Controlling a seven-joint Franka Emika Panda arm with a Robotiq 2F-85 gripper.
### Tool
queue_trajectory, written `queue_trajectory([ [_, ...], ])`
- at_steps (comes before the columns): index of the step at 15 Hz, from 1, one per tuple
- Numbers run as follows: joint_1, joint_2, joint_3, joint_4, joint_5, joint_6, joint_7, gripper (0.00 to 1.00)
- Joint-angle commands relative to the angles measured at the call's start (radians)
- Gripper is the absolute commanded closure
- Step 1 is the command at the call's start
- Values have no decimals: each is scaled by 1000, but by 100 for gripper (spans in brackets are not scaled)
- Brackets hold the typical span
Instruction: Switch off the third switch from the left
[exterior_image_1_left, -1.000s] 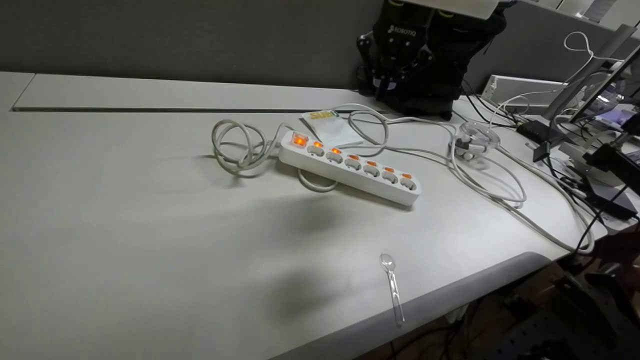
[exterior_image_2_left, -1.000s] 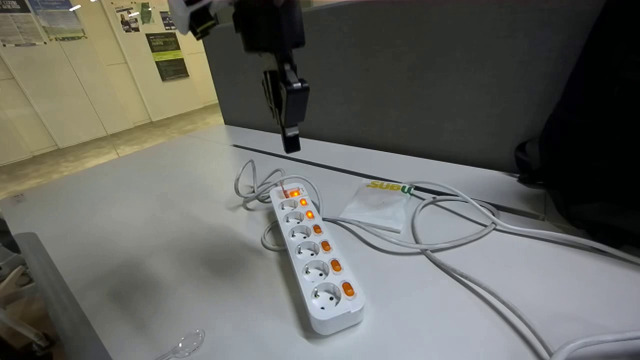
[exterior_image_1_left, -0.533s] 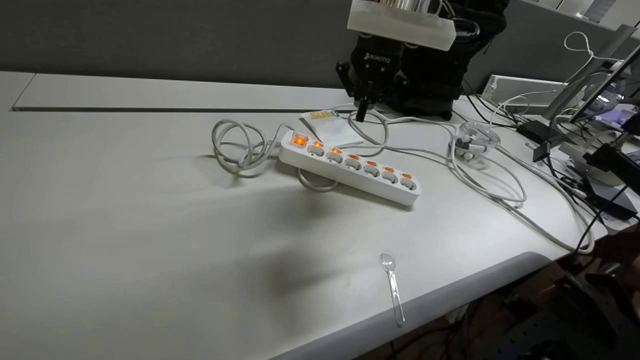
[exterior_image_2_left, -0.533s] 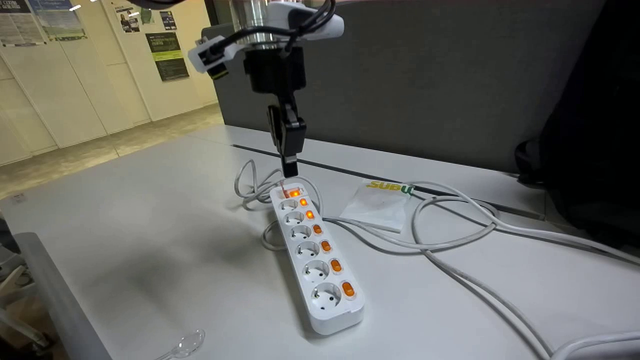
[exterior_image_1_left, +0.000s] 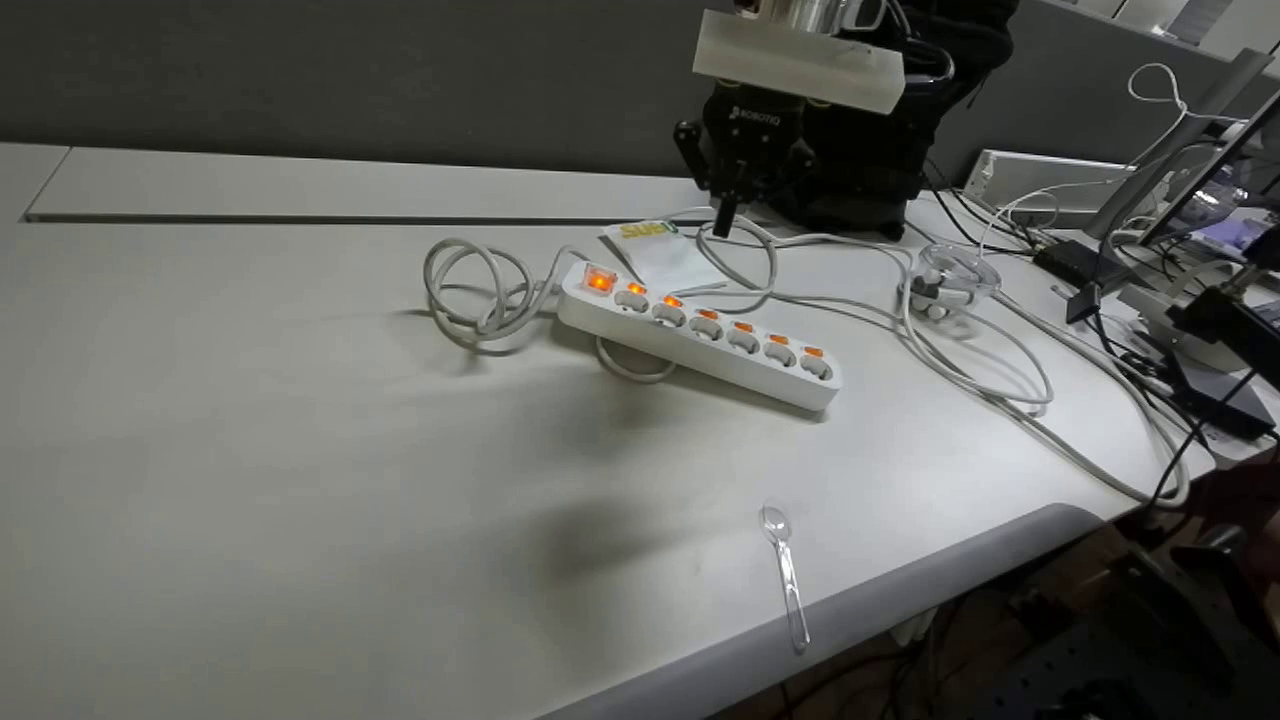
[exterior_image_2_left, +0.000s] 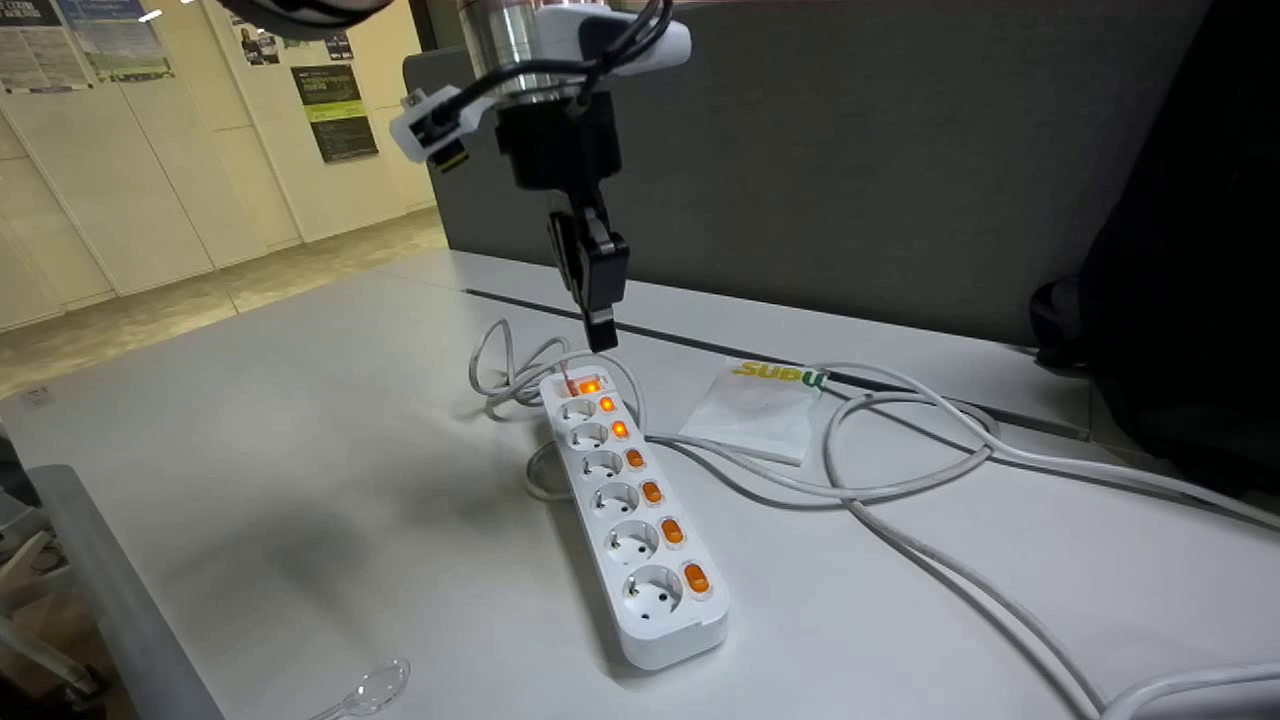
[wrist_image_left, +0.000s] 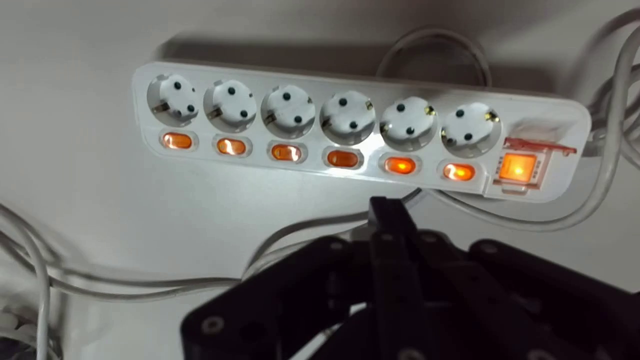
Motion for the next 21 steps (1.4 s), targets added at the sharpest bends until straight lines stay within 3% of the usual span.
queue_trajectory([
  [1, 53, 11, -61, -19, -90, 106, 120, 100],
  [8, 138, 107, -152, 20, -214, 195, 271, 100],
  [21, 101, 207, -58, 80, 36, 147, 137, 100],
])
